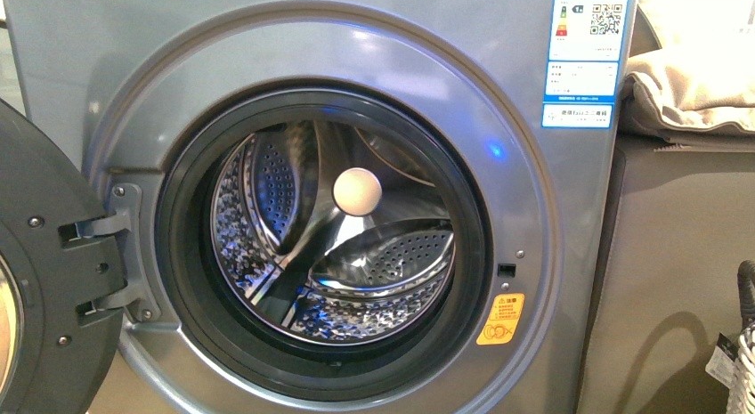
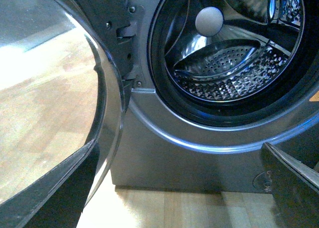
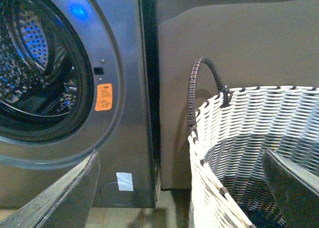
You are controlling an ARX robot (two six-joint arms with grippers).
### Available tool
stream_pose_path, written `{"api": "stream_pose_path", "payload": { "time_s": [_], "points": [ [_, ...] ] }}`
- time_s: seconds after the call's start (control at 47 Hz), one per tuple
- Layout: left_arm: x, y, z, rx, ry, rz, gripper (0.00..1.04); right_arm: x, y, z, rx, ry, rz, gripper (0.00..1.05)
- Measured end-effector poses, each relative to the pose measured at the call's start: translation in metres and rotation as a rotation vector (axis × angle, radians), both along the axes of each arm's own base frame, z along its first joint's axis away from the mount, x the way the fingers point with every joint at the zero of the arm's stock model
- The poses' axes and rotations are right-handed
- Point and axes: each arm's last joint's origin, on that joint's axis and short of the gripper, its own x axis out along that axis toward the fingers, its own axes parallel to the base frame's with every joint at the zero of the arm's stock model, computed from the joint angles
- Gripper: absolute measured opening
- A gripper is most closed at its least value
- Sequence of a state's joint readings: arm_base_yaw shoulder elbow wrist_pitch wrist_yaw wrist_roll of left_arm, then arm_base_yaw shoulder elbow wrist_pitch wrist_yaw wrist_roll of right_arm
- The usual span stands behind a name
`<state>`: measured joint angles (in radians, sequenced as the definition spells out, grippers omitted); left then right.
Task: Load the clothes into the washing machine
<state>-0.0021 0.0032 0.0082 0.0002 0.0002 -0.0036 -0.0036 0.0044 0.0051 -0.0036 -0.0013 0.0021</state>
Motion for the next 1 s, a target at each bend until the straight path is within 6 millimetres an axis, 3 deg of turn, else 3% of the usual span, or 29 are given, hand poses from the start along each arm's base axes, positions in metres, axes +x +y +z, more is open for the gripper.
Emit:
{"api": "stream_pose_path", "payload": {
  "time_s": [0.659, 0.744, 0.829, 0.999],
  "points": [
    [0.0, 0.0, 0.0, 0.0, 0.0, 0.0, 0.98, 0.0, 0.0, 0.0, 0.0, 0.0, 0.0, 0.97],
    [0.0, 0.0, 0.0, 0.0, 0.0, 0.0, 0.98, 0.001, -0.002, 0.0, 0.067, 0.081, 0.135, 0.97],
    [0.0, 0.0, 0.0, 0.0, 0.0, 0.0, 0.98, 0.002, -0.013, 0.009, 0.123, 0.114, 0.21, 0.97],
    [0.0, 0.0, 0.0, 0.0, 0.0, 0.0, 0.98, 0.001, -0.045, 0.051, 0.106, 0.034, 0.163, 0.97]
  ]
}}
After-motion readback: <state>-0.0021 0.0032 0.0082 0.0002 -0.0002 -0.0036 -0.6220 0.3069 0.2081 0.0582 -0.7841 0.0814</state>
